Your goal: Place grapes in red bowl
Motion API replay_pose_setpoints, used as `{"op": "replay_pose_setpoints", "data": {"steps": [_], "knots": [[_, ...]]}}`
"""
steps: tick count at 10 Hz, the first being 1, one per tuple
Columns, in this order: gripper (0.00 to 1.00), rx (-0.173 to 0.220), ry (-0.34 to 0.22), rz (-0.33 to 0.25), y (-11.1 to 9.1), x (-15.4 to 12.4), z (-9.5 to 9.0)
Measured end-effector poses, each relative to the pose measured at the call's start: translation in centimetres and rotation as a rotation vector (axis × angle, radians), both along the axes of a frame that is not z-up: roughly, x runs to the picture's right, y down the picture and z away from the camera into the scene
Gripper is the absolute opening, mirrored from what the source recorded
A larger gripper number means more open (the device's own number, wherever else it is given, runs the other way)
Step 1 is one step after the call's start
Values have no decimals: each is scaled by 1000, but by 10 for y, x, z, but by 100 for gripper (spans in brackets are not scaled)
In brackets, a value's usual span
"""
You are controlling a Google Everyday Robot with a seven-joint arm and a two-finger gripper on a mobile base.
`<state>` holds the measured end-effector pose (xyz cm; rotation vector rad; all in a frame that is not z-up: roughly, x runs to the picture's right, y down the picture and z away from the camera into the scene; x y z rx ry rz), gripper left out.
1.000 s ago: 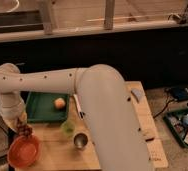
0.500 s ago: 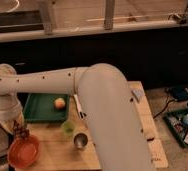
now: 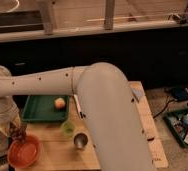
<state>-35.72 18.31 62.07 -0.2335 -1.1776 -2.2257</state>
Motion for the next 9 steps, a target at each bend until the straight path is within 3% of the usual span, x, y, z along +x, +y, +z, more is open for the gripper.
{"op": "replay_pose_setpoints", "data": {"steps": [9], "knots": [[1, -6, 13, 0, 3, -3, -2]]}}
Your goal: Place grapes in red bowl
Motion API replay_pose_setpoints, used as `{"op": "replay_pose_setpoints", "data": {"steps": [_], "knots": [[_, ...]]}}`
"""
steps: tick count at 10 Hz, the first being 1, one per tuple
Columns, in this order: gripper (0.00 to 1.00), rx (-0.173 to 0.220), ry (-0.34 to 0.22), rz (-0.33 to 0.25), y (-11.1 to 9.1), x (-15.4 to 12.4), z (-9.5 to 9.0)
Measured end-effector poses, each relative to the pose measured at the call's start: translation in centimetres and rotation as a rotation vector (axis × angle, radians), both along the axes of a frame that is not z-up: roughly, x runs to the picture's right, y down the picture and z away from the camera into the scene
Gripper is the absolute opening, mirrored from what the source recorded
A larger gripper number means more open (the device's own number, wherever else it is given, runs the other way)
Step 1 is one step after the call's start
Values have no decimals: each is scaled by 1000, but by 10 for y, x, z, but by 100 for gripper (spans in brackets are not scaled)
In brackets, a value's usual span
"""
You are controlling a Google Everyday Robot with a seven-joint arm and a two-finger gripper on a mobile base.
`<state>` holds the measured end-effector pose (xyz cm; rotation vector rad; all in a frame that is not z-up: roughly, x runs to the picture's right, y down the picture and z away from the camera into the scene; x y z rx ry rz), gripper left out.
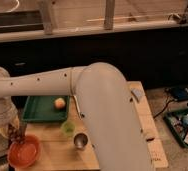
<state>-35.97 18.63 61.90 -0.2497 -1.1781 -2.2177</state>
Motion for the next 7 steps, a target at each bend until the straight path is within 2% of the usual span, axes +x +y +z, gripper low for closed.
{"op": "replay_pose_setpoints", "data": {"steps": [3, 4, 5, 7], "knots": [[27, 1, 11, -9, 0, -1, -1], [41, 3, 17, -9, 0, -1, -1], [47, 3, 19, -9, -1, -1, -1], [69, 2, 25, -7, 0, 0, -1]]}}
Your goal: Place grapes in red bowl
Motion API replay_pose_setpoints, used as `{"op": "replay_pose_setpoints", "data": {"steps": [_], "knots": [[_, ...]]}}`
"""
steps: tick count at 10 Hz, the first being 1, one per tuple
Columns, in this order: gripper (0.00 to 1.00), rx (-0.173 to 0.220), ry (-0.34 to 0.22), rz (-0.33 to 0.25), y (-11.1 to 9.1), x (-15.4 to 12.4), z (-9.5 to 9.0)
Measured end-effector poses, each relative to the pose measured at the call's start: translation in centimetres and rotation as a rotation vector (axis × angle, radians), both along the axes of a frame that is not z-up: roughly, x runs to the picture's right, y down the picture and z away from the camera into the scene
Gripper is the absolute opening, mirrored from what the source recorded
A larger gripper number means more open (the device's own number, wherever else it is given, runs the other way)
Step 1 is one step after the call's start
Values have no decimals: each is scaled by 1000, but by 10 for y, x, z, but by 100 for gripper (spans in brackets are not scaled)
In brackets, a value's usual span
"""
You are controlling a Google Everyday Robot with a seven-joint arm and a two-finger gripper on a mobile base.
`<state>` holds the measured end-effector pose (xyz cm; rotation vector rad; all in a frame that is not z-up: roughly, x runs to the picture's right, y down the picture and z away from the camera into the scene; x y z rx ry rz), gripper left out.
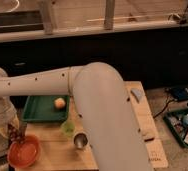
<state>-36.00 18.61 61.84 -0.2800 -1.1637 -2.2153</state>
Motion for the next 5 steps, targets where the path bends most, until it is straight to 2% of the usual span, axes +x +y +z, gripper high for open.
{"op": "replay_pose_setpoints", "data": {"steps": [2, 5], "knots": [[80, -1, 0, 1, 0, 0, 0], [80, -3, 0, 1, 0, 0, 1]]}}
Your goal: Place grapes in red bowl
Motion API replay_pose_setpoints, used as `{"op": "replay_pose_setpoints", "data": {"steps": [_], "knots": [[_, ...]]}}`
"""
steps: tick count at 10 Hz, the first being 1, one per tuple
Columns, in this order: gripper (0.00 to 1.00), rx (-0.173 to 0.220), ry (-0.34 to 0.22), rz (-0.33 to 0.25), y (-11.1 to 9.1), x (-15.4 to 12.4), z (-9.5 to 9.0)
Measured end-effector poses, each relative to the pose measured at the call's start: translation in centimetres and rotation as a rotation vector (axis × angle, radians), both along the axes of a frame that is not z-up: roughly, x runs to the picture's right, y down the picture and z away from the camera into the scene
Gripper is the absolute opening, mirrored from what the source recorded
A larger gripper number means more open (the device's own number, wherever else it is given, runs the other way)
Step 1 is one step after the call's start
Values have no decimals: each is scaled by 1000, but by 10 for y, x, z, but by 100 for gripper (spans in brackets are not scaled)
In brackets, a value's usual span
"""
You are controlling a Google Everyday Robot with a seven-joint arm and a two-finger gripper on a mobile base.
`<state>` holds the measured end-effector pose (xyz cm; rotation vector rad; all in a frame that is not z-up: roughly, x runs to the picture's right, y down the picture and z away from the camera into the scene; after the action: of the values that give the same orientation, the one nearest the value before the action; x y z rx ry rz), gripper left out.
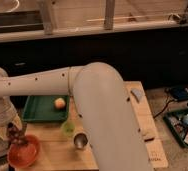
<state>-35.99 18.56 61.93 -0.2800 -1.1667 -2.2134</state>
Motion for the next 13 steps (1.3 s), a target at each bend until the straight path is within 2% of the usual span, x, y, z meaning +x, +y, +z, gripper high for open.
{"op": "replay_pose_setpoints", "data": {"steps": [13], "knots": [[80, -16, -40, 17, 1, 0, 1]]}}
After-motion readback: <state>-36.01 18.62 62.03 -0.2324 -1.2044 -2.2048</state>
